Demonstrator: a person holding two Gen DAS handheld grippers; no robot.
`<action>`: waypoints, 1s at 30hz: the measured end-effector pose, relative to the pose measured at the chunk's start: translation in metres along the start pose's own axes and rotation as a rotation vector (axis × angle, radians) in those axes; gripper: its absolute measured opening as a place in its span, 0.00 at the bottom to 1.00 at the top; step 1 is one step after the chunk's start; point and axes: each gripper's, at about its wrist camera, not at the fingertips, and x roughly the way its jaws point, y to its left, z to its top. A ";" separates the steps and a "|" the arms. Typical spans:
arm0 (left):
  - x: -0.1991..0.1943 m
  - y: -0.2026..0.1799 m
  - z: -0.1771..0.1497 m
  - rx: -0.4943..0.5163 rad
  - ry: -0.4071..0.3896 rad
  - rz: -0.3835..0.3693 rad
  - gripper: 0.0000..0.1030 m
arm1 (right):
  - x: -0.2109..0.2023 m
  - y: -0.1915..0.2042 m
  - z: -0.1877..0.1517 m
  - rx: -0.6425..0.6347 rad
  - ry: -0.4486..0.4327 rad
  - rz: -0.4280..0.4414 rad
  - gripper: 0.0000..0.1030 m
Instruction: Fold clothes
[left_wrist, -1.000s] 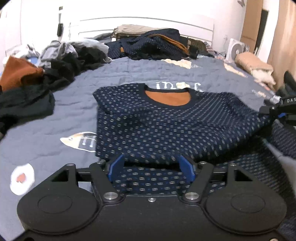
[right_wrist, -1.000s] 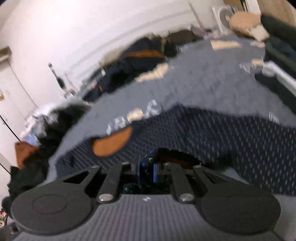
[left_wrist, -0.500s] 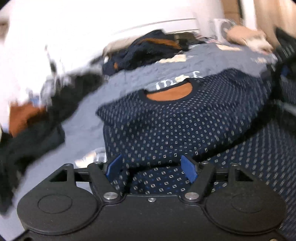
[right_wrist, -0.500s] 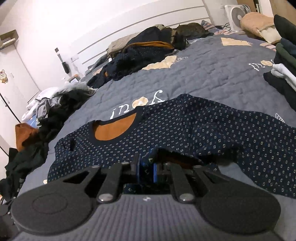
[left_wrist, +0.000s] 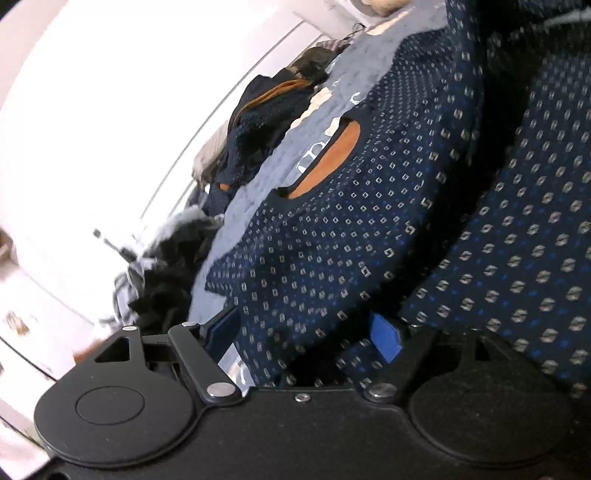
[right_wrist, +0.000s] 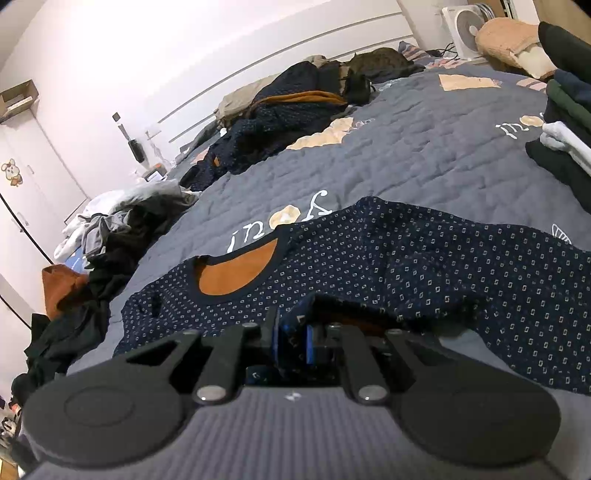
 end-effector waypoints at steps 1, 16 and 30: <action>0.003 0.002 0.000 0.014 -0.002 0.012 0.73 | 0.000 -0.001 0.000 0.003 -0.004 -0.003 0.12; 0.024 0.066 -0.061 0.120 0.110 0.014 0.71 | 0.022 -0.003 -0.008 -0.134 0.089 -0.132 0.12; -0.049 0.112 -0.031 -0.348 0.076 -0.126 0.79 | 0.004 0.003 -0.005 -0.288 0.189 -0.196 0.43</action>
